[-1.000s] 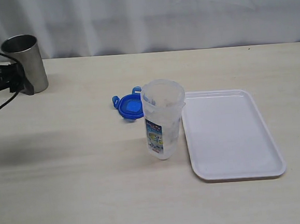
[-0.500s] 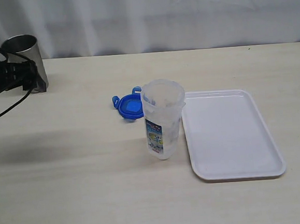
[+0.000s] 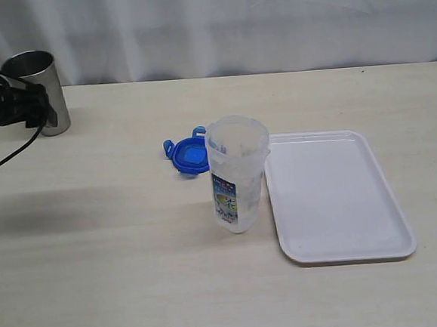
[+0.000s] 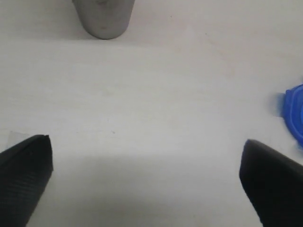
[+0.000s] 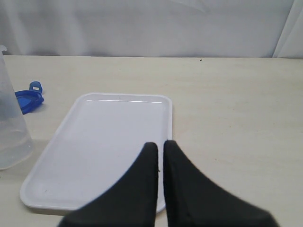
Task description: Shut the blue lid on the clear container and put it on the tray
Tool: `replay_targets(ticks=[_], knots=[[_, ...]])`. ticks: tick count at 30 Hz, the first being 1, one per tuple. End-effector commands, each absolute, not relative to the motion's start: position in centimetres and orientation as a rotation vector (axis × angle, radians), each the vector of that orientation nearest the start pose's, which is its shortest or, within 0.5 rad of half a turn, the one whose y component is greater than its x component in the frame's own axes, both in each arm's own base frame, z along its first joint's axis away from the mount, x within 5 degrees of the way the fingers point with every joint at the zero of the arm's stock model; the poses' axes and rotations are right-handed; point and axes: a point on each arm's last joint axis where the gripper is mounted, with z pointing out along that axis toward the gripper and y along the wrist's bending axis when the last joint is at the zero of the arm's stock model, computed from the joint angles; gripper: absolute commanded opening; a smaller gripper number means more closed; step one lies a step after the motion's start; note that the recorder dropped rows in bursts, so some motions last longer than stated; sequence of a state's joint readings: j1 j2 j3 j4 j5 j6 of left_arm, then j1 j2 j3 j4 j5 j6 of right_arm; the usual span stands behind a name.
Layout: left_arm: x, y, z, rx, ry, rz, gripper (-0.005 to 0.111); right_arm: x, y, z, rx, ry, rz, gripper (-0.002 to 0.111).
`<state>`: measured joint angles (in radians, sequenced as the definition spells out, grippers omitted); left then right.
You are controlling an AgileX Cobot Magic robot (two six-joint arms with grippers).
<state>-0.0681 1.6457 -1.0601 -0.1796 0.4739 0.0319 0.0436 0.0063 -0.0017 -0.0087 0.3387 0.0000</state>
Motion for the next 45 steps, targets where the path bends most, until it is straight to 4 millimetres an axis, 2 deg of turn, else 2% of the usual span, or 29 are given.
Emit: replay_targets(ticks=[1,6,22,25,27,30,37,42,45], knots=[[34.4,-3.1,22.8,-0.046,2.514,-0.177,0.104,5.4,0.2,18.3,-0.046,1.822,0.015,0.005],[34.4,-2.9,22.8,0.007,2.509,-0.127,0.104,5.4,0.2,18.3,-0.046,1.822,0.015,0.005],[34.3,-2.9,22.8,0.005,2.521,-0.127,0.103,5.4,0.2,18.3,-0.046,1.822,0.015,0.005],[34.3,-2.9,22.8,0.005,2.521,-0.127,0.089,5.4,0.2,18.3,-0.046,1.822,0.015,0.005],[34.3,-2.9,22.8,0.005,2.521,-0.127,0.074,5.4,0.2,18.3,-0.046,1.822,0.015,0.005],[34.3,-2.9,22.8,0.019,2.519,-0.122,0.060,5.4,0.2,18.3,-0.046,1.822,0.015,0.005],[34.3,-3.0,22.8,-0.019,2.517,-0.153,0.059,5.4,0.2,18.3,-0.046,1.822,0.015,0.005],[34.2,-3.5,22.6,-0.187,2.527,-0.285,0.058,5.4,0.2,18.3,-0.046,1.822,0.015,0.005],[34.3,-4.5,22.2,-0.137,2.534,-0.357,0.048,5.4,0.2,18.3,-0.046,1.822,0.015,0.005]])
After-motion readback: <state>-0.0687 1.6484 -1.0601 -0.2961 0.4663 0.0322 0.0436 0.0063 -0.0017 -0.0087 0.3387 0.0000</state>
